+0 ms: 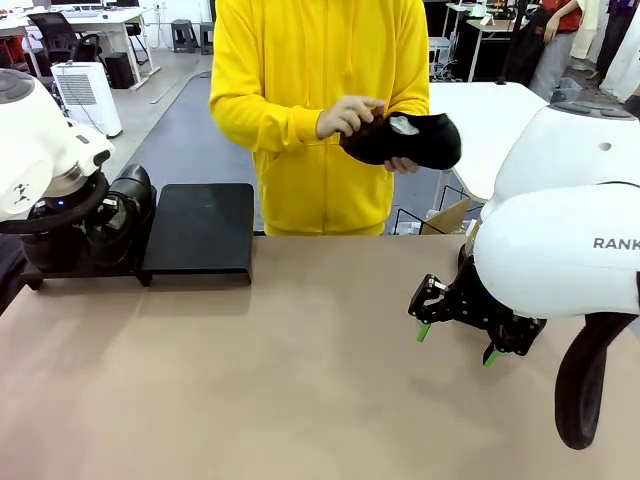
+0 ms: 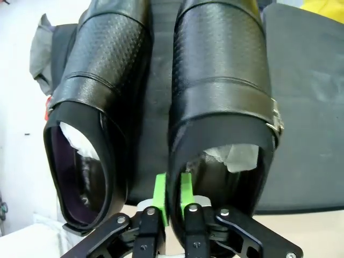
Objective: Organize the shoes by placing them on the stand.
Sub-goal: Place the Shoe from the middle of the table onto the Shoes Stand.
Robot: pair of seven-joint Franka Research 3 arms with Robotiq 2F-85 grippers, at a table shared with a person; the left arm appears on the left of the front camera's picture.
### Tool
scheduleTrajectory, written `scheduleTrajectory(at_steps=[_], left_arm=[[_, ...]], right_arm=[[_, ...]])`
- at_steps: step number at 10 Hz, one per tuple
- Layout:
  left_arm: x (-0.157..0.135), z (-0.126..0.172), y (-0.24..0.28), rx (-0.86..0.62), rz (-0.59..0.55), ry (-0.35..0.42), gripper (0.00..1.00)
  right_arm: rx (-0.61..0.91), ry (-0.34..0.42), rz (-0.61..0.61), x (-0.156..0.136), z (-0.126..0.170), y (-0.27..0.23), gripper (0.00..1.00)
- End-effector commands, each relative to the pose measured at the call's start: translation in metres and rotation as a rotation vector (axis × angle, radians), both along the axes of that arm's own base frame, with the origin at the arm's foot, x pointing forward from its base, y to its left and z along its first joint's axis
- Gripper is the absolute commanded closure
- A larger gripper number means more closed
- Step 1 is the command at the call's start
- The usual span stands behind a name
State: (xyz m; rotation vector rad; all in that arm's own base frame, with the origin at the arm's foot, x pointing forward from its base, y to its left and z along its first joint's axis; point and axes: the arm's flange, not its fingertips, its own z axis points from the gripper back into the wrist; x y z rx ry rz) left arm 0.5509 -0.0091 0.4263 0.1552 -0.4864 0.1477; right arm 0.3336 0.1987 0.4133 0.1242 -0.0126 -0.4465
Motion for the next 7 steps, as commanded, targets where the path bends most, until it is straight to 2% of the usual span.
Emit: scheduleTrajectory(at_steps=[1, 3, 5, 7], left_arm=[[0.002, 0.000, -0.004, 0.054, 0.037, -0.038, 0.38], [-0.003, 0.006, -0.004, 0.100, 0.069, -0.075, 0.00], [-0.017, 0.023, -0.010, 0.120, 0.079, -0.135, 0.00], [-0.048, 0.058, -0.017, 0.089, 0.104, -0.224, 0.00]], right_arm=[[-0.004, -0.011, 0.012, 0.002, 0.001, -0.002, 0.00], [-0.004, -0.011, 0.012, 0.002, 0.001, -0.002, 0.00], [-0.004, -0.011, 0.012, 0.002, 0.001, -0.002, 0.00], [-0.004, -0.011, 0.012, 0.002, 0.001, -0.002, 0.00]])
